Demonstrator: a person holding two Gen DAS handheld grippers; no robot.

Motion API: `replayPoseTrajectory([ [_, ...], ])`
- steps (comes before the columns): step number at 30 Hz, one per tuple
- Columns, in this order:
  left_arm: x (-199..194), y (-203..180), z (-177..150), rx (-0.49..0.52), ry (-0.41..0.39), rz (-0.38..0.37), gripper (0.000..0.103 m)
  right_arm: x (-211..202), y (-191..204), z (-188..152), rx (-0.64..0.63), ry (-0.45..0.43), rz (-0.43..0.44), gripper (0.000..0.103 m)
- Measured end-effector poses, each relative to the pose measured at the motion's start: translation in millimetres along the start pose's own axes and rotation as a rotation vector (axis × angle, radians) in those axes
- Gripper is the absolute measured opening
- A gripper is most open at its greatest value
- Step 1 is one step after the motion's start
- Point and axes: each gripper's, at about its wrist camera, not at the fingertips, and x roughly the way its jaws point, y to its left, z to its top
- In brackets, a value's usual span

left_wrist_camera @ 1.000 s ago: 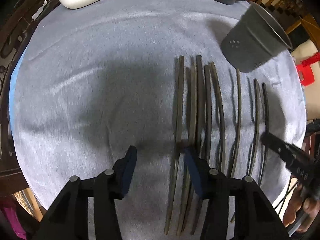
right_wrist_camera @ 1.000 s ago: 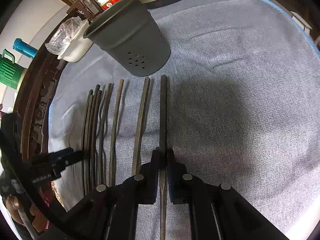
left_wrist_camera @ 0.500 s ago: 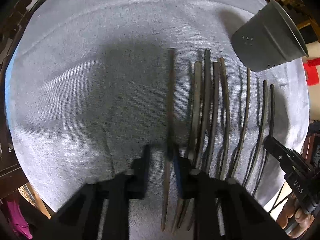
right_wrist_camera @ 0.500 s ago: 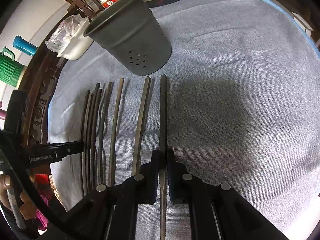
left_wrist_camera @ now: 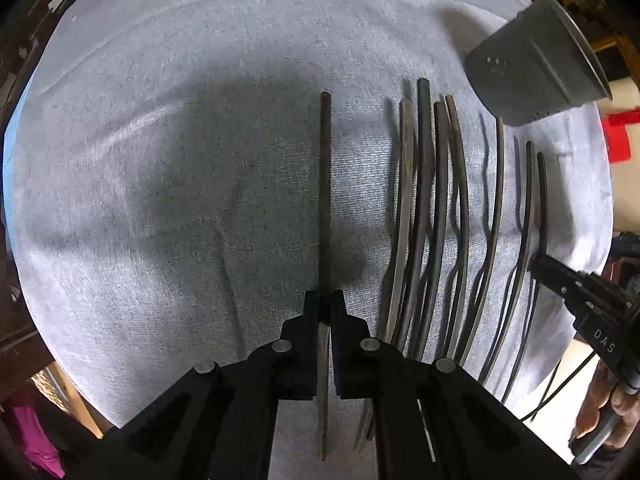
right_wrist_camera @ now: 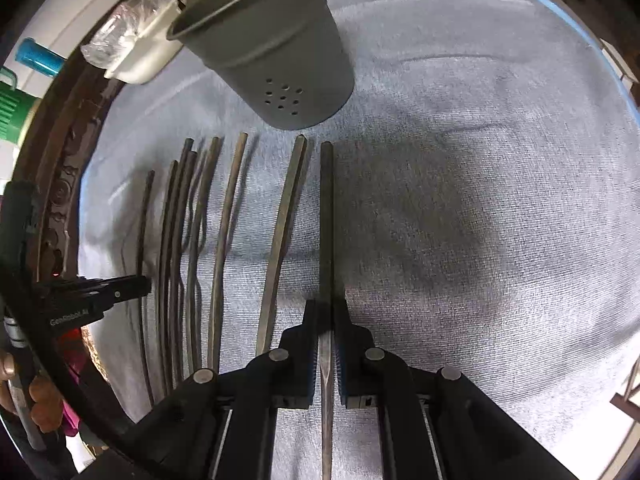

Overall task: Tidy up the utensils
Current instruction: 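Lower the left tool onto another chopstick and close its fingers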

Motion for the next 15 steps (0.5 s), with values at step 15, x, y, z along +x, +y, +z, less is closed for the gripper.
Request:
replayPoseTrajectory([
  [15,12,-29,15,0.034,0.08,0.041,0.006,13,34,27,-0.1,0.14,-0.107,0.009],
])
